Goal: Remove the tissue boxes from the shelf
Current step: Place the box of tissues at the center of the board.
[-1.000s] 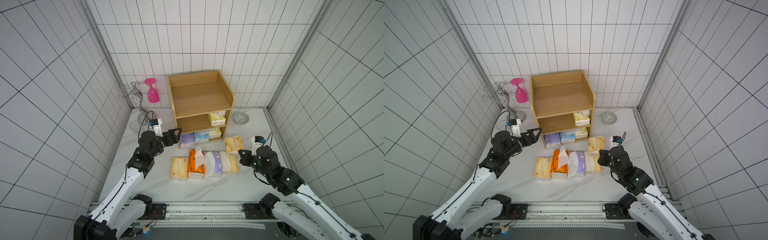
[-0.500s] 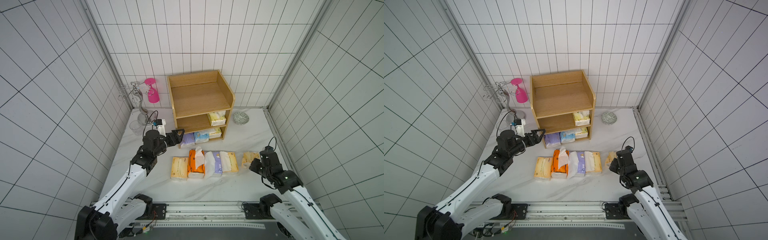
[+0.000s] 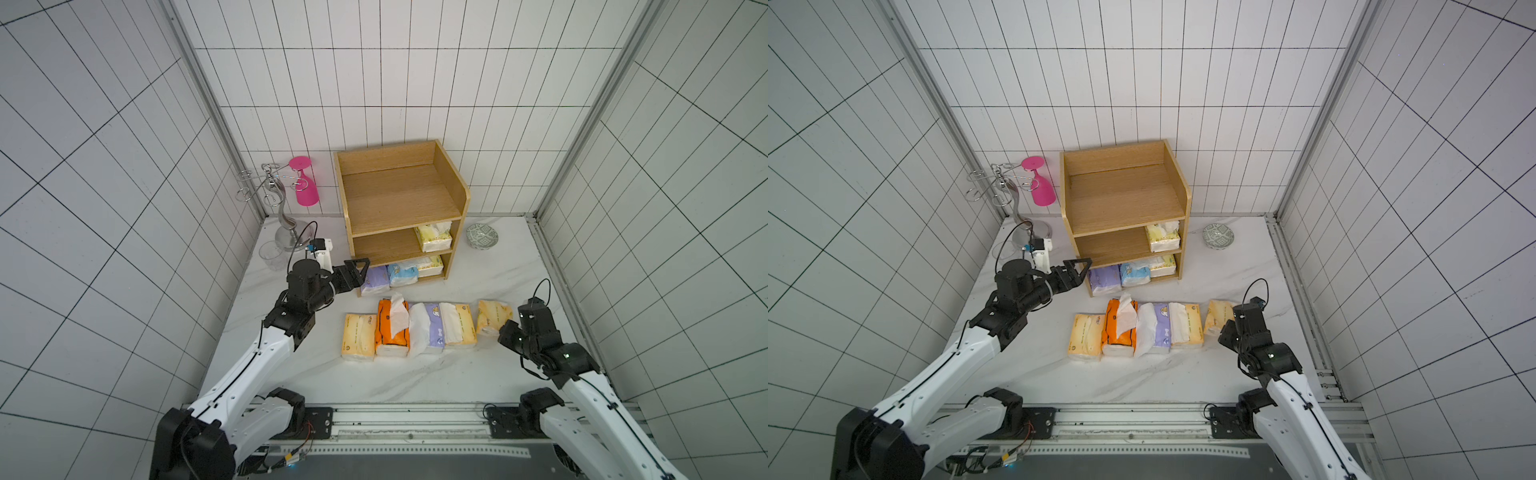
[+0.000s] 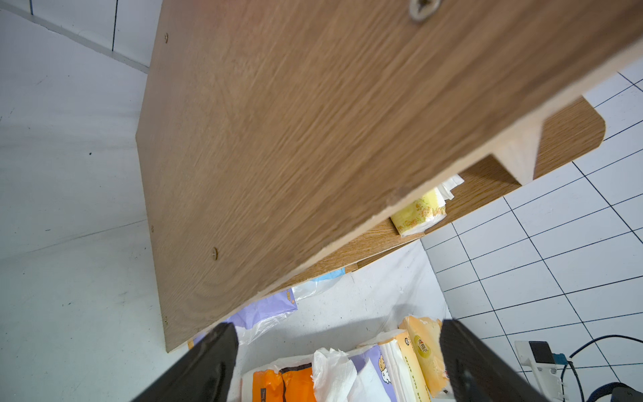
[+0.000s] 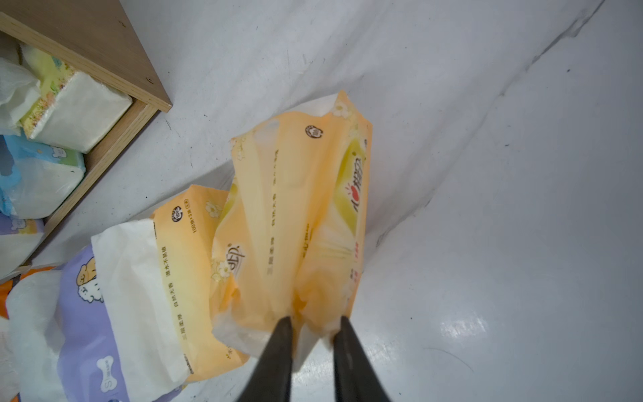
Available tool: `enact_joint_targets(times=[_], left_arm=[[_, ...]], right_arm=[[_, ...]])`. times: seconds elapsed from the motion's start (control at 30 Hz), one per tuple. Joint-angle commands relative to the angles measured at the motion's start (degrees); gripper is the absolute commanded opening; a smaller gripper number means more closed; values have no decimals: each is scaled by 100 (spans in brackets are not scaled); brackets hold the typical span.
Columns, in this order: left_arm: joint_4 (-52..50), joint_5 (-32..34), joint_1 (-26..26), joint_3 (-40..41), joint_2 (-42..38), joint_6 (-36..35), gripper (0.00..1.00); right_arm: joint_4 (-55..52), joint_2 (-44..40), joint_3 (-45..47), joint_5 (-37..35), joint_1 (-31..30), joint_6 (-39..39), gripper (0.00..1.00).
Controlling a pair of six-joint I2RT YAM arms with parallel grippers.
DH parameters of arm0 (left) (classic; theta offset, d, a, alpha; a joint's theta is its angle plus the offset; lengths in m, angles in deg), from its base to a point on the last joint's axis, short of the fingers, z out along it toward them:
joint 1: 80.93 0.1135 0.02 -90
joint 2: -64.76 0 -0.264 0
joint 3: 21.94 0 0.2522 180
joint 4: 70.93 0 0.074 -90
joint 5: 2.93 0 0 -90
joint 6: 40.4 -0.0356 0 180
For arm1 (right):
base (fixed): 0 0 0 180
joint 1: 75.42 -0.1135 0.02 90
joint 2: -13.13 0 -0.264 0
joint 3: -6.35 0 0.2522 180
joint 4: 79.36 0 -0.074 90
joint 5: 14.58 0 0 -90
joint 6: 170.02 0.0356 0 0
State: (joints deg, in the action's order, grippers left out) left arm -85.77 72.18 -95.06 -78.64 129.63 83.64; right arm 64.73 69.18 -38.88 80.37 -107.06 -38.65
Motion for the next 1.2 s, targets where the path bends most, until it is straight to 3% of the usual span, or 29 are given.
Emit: enact_joint_targets(times=[0.0, 0.17, 0.4, 1.17], left_arm=[[53, -29, 33, 5, -105, -74, 95], [154, -119, 29, 5, -27, -73, 95], [161, -179, 33, 13, 30, -104, 94], [137, -71, 37, 136, -43, -188, 95]], right_arm=[[39, -480, -516, -485, -61, 352, 52], [1346, -336, -895, -139, -160, 878, 51], [2704, 704, -1584, -224, -571, 1242, 52], [3496, 2935, -3031, -869, -1185, 955, 58]])
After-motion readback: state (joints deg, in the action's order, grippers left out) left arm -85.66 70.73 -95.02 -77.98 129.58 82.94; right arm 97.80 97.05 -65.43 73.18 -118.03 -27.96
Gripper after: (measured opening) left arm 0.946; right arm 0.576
